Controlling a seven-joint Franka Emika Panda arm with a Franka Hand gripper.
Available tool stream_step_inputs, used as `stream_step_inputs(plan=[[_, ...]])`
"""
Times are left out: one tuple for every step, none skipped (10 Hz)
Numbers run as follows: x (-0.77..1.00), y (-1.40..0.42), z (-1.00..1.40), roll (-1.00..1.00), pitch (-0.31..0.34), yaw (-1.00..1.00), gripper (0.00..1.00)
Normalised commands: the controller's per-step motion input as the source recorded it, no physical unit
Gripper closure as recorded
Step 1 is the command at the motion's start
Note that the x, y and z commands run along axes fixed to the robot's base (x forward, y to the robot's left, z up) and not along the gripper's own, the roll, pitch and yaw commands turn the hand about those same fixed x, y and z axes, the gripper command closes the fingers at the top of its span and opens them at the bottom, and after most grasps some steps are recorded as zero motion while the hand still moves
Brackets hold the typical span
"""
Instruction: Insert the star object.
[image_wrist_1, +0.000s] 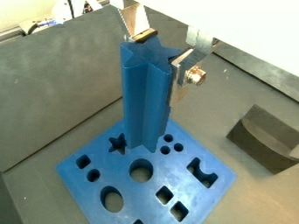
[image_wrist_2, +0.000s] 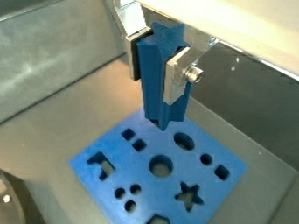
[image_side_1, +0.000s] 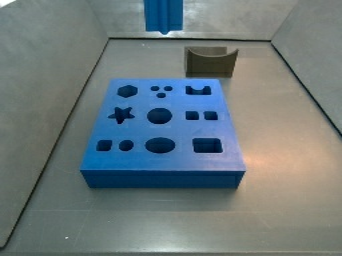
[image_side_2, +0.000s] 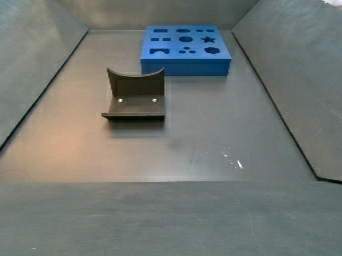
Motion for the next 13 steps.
stream_step_inputs(plan=[[-0.35,0.00,-0.86,0.17,-0.124,-0.08,1.00],[-0.33,-0.04,-0.89,0.14,-0.130,-0.10,1.00],[-0.31,-0.04,-0.86,0.16,-0.140,-0.11,1.00],[-0.32,0.00,-0.81,0.21,-0.113,-0.14,1.00],[-0.33,0.00,-0.80,0.22,-0.097,-0.15,1.00],[-0.33,0.00,-0.79,0.22,-0.103,-0.14,1.00],[-0.31,0.00,-0.79,0.22,-0.117,-0.12,1.00],[-0.29,0.00,-0.79,0.22,-0.124,-0.10,1.00],[-0.27,0.00,-0.79,0.22,-0.121,-0.08,1.00],[-0.24,0.00,-0.81,0.22,-0.121,-0.07,1.00],[-0.16,-0.06,-0.83,0.19,-0.133,-0.07,1.00],[0.00,-0.20,-0.79,0.16,-0.127,-0.07,1.00],[0.00,-0.19,-0.73,0.15,-0.100,-0.07,1.00]])
